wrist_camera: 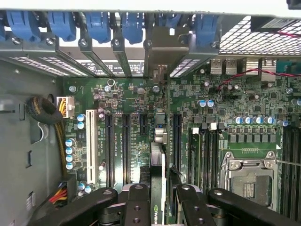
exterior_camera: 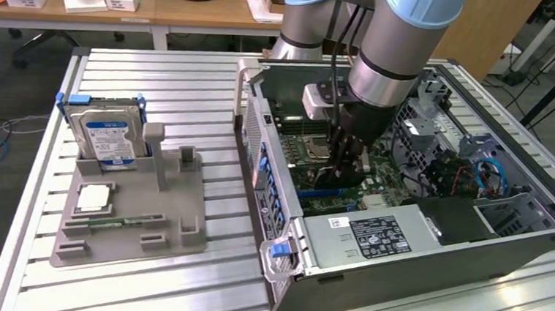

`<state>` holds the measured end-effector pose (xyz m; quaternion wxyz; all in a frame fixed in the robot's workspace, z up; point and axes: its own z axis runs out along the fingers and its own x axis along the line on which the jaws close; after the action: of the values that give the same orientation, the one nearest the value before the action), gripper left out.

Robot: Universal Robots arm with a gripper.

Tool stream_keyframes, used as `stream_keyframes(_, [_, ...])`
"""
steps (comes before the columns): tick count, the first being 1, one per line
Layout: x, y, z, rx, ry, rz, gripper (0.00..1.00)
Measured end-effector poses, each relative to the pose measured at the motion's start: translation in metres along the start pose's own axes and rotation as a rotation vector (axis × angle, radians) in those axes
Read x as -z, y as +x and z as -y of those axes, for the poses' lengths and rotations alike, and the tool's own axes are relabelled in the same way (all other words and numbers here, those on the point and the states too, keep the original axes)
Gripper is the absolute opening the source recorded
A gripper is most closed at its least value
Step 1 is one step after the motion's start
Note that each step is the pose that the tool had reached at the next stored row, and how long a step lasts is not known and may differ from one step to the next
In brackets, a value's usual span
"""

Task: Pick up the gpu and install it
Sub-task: 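Insert the gpu into the slot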

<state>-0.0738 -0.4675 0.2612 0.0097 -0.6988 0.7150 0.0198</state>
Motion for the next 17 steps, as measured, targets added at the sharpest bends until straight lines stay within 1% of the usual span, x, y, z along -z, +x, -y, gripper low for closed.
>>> stream_keyframes(13, [-0.0071,0.0003,0.0002,0.0,0.0,-0.0001,0.26])
stream_keyframes(17, [-0.0092,0.0005,0.0002,0.0,-0.0005,-0.0011,0.26])
